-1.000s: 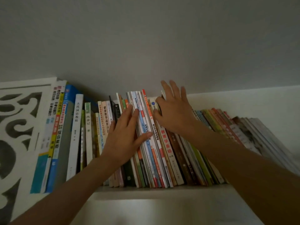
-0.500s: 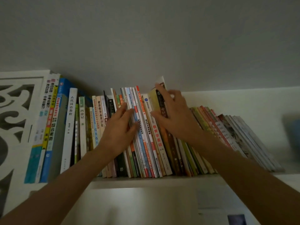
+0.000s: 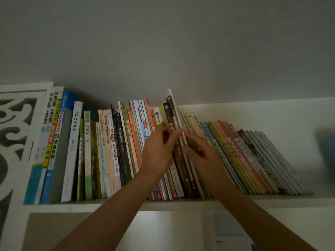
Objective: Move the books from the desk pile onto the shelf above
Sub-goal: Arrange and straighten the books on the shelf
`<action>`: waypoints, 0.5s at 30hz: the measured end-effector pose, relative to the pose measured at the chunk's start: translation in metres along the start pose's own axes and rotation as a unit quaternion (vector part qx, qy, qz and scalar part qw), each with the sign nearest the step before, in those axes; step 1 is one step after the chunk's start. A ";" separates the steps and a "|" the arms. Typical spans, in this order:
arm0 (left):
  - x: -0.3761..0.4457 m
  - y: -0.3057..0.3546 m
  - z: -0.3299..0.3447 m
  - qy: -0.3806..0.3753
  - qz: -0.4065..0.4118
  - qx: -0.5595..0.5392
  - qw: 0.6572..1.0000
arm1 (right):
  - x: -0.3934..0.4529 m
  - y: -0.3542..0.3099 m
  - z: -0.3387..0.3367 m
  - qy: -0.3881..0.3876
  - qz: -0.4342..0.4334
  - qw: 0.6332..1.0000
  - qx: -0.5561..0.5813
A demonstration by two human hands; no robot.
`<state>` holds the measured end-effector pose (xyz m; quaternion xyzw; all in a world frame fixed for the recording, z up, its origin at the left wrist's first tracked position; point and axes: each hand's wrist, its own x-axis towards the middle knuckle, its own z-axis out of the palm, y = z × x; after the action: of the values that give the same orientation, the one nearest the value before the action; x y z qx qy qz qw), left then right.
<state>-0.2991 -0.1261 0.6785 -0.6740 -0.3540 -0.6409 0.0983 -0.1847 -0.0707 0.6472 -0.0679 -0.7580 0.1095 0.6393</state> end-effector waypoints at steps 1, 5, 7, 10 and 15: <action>0.000 -0.002 0.001 0.004 0.002 -0.005 1.000 | 0.002 -0.001 0.000 0.009 -0.004 1.000 -0.013; -0.003 0.003 0.003 0.021 -0.022 -0.062 0.998 | 0.002 -0.008 0.007 0.047 -0.006 0.994 -0.099; -0.003 0.004 0.005 0.041 -0.046 -0.112 0.992 | 0.001 -0.008 0.014 0.075 -0.015 0.986 -0.150; -0.006 0.004 0.010 0.094 -0.063 -0.132 0.985 | -0.001 -0.007 0.021 0.124 -0.029 0.977 -0.173; -0.013 0.007 0.011 0.120 -0.036 -0.187 0.974 | -0.006 -0.004 0.026 0.169 -0.075 0.968 -0.172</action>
<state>-0.2848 -0.1295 0.6666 -0.5853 -0.2374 -0.7752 -0.0108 -0.2093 -0.0781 0.6384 -0.1376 -0.6493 -0.0834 0.7433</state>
